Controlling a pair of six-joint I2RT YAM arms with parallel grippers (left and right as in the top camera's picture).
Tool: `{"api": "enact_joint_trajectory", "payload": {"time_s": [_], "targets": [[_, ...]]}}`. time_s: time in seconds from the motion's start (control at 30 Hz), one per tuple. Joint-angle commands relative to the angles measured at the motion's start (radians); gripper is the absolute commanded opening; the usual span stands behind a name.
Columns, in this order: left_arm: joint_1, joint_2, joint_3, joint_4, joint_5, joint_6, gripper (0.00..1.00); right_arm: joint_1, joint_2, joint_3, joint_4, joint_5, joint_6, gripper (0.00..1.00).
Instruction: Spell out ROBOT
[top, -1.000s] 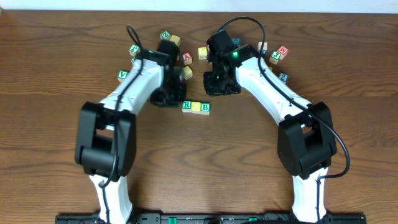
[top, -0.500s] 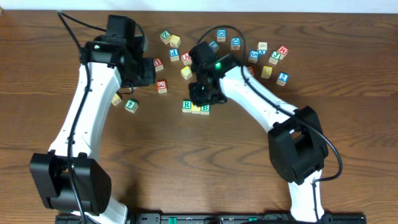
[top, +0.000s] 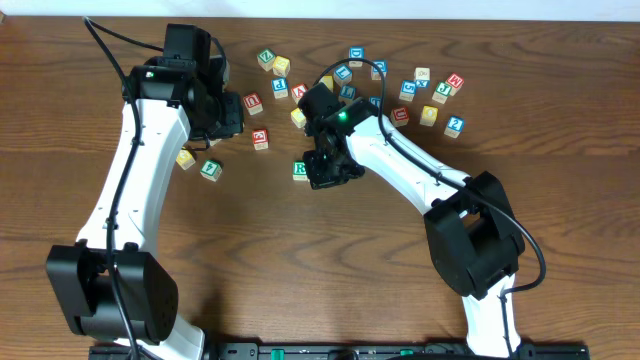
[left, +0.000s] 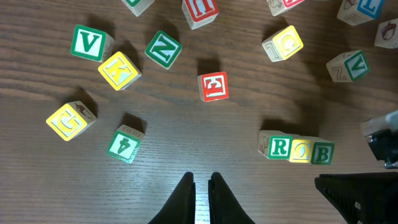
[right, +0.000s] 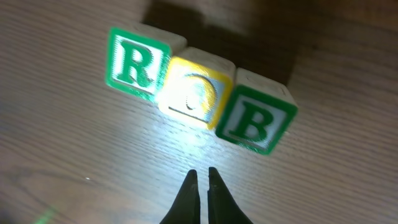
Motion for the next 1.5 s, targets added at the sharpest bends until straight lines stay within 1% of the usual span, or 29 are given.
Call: {"api": "enact_joint_trajectory", "payload": {"time_s": [0.0,0.23,0.6,1.0,1.13,1.47], "targets": [[0.003,0.004,0.014,-0.005,-0.013,-0.004,0.09,0.003,0.003,-0.026,-0.002,0.037,0.000,0.01],[0.003,0.004,0.014,-0.005,-0.013,-0.004,0.09,0.003,0.003,-0.076,0.052,0.042,0.008,0.02],[0.002,0.004,0.006,-0.005,-0.013,-0.004,0.09,0.003,0.004,-0.078,0.075,0.097,0.011,0.06],[0.002,0.004,0.005,-0.005,-0.013,-0.004,0.09,0.003,0.004,-0.078,0.081,0.099,0.011,0.05],[0.002,0.004,0.005,-0.005,-0.013,-0.004,0.10,0.009,0.004,-0.078,0.081,0.057,0.010,0.04],[0.003,0.004,0.005,-0.005,-0.013,-0.004,0.09,0.050,0.005,-0.078,0.106,0.070,0.003,0.07]]}}
